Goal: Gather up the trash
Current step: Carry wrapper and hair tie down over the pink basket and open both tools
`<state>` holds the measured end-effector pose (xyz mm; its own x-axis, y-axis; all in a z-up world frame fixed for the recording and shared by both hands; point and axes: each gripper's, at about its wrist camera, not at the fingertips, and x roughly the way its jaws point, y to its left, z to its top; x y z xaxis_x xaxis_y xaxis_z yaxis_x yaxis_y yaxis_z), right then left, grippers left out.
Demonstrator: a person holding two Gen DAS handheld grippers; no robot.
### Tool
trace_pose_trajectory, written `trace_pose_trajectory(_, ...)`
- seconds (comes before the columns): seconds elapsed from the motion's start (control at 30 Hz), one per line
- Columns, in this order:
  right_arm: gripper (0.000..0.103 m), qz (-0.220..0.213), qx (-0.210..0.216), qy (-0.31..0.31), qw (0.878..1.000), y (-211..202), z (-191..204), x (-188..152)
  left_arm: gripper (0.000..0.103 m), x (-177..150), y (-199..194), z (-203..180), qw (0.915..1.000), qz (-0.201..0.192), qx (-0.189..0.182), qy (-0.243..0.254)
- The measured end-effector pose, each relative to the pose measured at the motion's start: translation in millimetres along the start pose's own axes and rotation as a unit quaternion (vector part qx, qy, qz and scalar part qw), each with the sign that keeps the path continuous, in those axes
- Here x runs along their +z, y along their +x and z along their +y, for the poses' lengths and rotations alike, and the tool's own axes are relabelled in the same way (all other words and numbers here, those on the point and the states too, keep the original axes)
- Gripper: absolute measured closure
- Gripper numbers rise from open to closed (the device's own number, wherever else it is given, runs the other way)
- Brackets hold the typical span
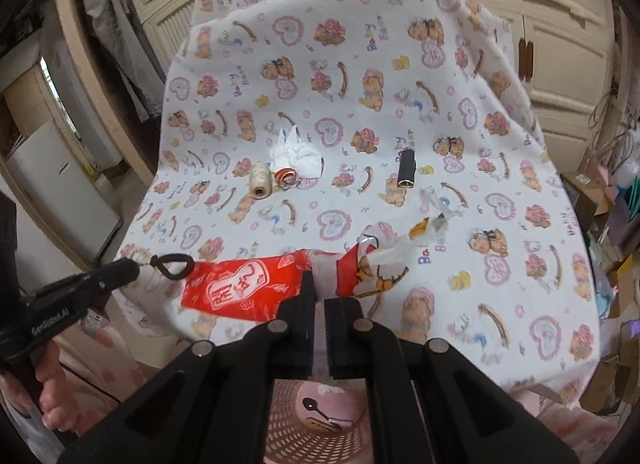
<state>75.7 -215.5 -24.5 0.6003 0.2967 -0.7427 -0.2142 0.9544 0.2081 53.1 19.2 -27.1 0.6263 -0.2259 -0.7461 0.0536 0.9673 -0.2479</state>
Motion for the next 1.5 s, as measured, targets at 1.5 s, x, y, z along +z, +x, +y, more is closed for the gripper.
trace_pose_trajectory(1.5, 0.099, 0.156, -0.07, -0.017, 0.985, 69, 30, -102, 0.097, -80, 61, -4, 0.9751, 0.22, -0.021, -0.013)
